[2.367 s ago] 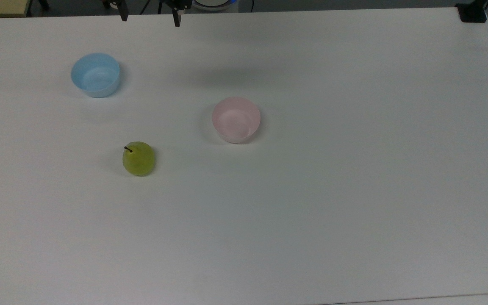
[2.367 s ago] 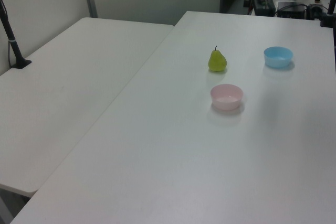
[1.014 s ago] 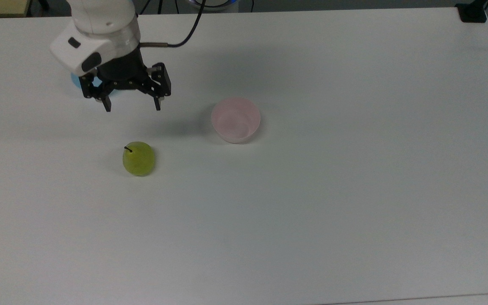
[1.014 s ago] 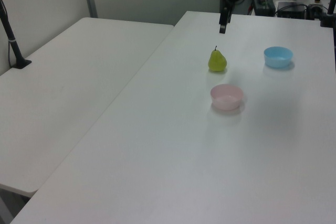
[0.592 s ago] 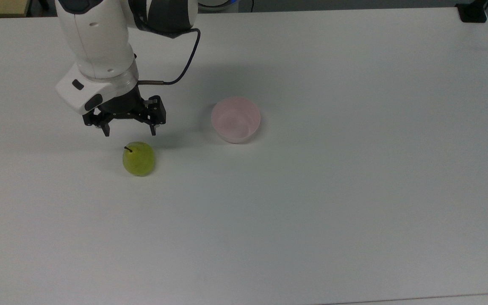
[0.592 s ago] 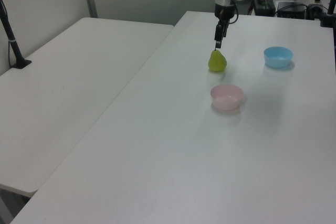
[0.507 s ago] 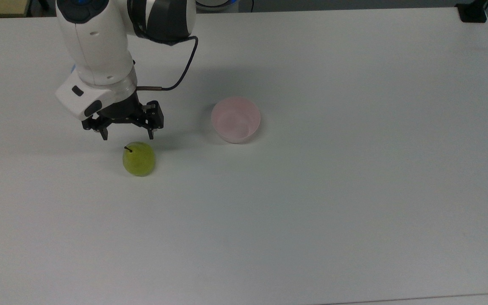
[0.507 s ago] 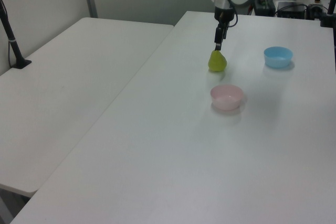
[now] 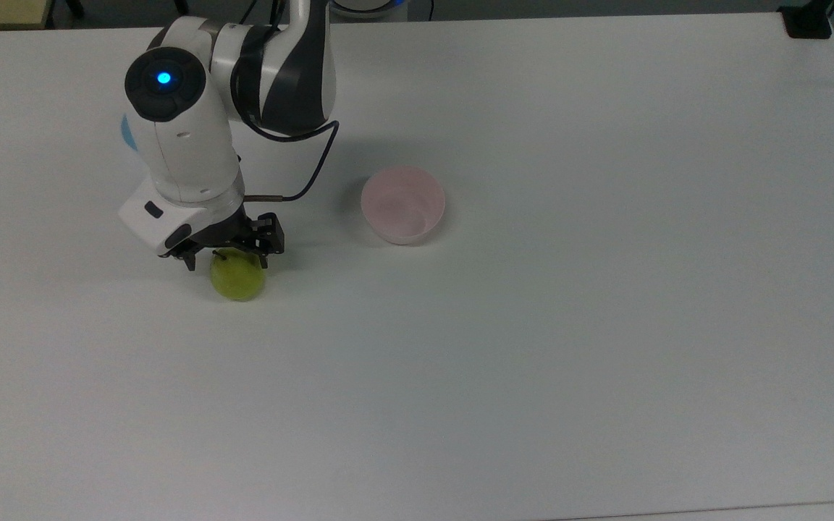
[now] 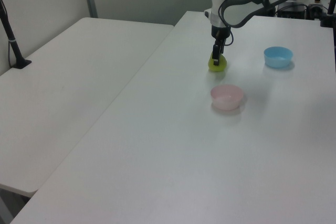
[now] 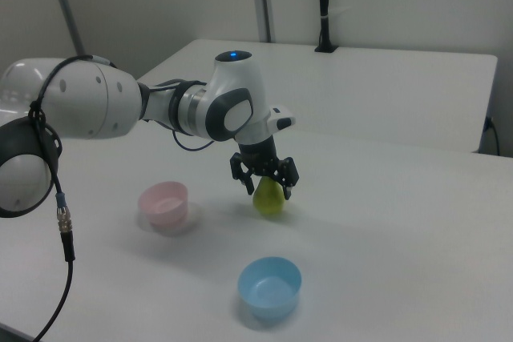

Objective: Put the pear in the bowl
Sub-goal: 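Close the gripper around the green pear, then lift the pear and carry it over the pink bowl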

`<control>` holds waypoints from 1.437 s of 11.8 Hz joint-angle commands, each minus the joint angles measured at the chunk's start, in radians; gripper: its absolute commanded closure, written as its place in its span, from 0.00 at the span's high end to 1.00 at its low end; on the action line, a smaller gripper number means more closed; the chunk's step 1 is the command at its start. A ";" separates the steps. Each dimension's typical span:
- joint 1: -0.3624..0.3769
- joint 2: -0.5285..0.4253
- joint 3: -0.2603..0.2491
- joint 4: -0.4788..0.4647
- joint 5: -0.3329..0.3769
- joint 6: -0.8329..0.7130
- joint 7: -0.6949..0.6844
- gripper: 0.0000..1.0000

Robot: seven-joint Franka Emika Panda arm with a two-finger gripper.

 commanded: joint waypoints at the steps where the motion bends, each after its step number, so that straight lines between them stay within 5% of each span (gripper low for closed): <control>1: 0.008 0.012 0.001 -0.008 -0.014 0.044 -0.009 0.76; 3: 0.008 0.000 0.003 -0.008 -0.012 0.036 -0.008 0.49; 10: 0.080 -0.255 0.009 -0.136 -0.011 -0.175 0.034 0.47; 17: 0.274 -0.353 0.009 -0.295 -0.015 -0.188 0.354 0.48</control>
